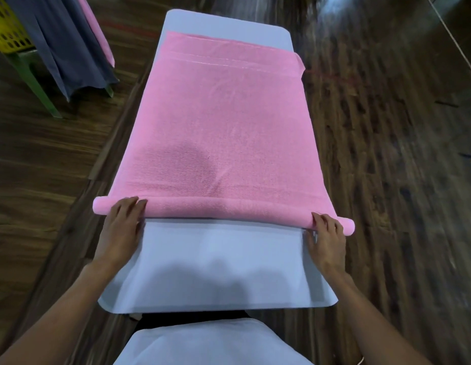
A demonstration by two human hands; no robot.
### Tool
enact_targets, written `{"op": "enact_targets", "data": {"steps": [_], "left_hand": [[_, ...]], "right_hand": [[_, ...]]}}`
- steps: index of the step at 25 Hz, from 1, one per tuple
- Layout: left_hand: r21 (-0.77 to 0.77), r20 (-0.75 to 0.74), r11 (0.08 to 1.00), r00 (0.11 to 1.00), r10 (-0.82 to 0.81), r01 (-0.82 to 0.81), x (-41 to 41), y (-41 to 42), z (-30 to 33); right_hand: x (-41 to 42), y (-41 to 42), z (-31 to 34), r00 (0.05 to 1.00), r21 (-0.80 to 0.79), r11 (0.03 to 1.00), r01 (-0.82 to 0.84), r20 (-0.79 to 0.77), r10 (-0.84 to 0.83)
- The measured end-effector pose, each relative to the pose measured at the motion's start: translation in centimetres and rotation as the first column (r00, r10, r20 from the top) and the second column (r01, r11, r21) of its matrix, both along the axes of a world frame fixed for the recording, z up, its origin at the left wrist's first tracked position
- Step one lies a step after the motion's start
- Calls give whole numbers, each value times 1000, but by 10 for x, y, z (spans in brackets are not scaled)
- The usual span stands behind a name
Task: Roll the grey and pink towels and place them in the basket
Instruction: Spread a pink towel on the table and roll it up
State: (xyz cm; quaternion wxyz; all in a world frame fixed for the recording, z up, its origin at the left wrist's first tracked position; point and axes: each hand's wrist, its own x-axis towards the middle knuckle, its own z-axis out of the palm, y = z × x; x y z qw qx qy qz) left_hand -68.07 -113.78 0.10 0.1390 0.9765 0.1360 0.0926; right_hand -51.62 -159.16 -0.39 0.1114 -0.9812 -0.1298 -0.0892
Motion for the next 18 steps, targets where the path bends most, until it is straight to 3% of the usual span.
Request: {"op": "enact_targets", "data": {"steps": [8, 13, 14, 16, 18], "left_hand": [[-72, -103, 997, 995, 7, -14, 23, 14, 8], [-242, -223, 963, 959, -177, 121, 19, 35, 9], [-299, -256, 951, 954, -154, 74, 26, 41, 10], [-371, -303, 927, 951, -59, -61, 43, 52, 12], [-385, -228, 915, 973, 36, -124, 52, 53, 19]], "right_hand": [[31, -4, 4, 982, -11, 999, -35, -188, 32], [33, -32, 5, 913, -26, 986, -162, -383, 140], [42, -34, 4, 893, 26, 988, -150, -425, 147], [60, -26, 7, 897, 208, 978, 26, -438, 69], [61, -11, 12, 927, 280, 936, 212, -361, -102]]}}
